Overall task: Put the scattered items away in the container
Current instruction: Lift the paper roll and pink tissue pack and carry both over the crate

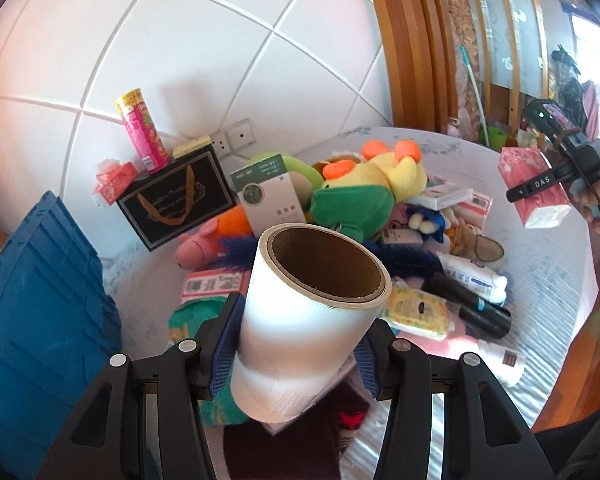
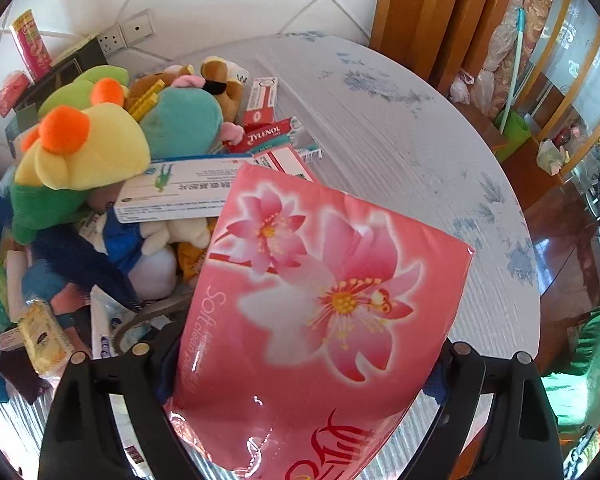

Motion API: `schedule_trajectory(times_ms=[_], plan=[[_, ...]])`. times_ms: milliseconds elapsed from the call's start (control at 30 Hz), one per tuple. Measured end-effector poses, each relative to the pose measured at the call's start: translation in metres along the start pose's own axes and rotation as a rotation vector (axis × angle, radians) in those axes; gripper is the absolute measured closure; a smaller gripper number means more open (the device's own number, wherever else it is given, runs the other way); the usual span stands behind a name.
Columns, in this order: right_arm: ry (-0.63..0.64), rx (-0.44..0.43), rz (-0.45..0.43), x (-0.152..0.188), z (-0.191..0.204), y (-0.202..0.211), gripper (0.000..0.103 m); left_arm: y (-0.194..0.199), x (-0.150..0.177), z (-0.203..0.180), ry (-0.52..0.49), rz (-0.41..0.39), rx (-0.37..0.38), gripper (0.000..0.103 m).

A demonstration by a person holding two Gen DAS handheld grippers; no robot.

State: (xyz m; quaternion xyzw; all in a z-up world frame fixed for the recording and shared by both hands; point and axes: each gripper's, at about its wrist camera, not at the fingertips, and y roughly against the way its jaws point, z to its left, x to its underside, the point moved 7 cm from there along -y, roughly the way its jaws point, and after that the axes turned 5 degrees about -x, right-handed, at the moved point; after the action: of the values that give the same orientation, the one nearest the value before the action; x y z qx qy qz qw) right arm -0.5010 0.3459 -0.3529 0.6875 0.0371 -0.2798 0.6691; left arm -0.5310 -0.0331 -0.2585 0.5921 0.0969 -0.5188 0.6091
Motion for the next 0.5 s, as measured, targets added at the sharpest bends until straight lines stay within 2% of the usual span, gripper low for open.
schedule_trajectory(times_ms=[500], plan=[[0.076, -0.125, -0.13, -0.028, 0.066, 0.084, 0.013, 0.044, -0.024, 0.025, 0.055, -0.048, -0.054, 0.053]])
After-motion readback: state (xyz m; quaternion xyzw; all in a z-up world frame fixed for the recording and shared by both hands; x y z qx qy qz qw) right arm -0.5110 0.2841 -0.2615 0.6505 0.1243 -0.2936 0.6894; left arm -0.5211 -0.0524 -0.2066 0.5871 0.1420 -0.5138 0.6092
